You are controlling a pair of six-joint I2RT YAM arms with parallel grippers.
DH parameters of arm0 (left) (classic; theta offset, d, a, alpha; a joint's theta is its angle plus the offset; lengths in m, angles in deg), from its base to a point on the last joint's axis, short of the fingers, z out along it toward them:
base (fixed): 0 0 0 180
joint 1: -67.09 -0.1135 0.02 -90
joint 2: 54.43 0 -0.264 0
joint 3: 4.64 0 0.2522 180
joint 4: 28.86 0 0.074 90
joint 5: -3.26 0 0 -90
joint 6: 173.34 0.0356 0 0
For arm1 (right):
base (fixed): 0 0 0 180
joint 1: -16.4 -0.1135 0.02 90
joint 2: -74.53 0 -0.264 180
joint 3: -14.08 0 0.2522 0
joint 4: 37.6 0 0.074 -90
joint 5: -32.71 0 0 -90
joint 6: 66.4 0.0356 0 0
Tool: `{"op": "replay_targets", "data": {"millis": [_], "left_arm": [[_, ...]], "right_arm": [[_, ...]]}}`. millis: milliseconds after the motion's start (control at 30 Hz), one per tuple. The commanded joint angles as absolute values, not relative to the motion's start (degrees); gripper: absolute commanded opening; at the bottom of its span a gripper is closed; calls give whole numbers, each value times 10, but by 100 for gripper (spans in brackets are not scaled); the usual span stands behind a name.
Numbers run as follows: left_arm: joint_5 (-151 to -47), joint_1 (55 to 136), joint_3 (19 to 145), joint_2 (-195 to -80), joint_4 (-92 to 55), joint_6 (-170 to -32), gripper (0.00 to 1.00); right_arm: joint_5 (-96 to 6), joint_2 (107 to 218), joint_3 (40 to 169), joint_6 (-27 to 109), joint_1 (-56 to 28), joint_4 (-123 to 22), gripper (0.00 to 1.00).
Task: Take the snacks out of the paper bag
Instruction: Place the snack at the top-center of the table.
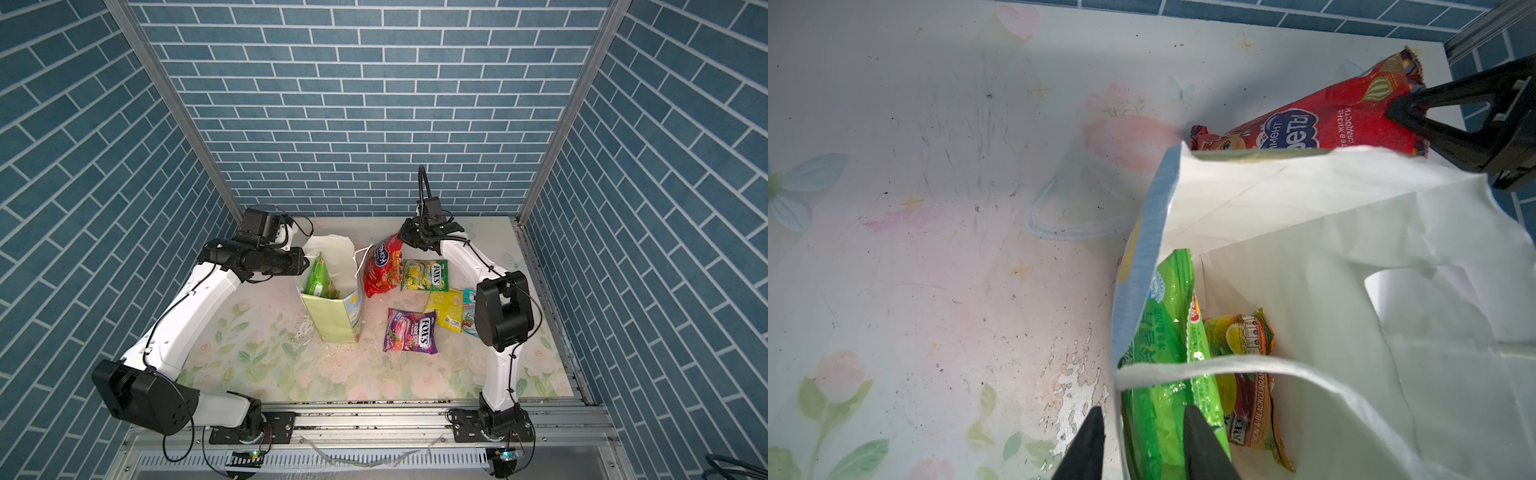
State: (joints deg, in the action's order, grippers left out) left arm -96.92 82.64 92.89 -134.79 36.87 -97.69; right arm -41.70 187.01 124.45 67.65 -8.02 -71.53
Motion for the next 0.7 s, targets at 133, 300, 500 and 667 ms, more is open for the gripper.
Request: {"op": "replay_targets", "data": {"millis": [133, 300, 500, 667], "left_arm": [[-983, 823, 945, -1343, 387, -977, 34], [-985, 823, 958, -1338, 410, -977, 34], [-990, 823, 956, -1324, 423, -982, 34], [-989, 825, 956, -1319, 432, -984, 34]], "right_arm": [[-436, 1835, 1217, 640, -83, -774, 11], [-446, 1826, 1213, 622, -82, -793, 16], [-472, 1814, 1204, 600, -80, -814, 23], [-492, 1800, 1194, 582, -78, -836, 27]]}}
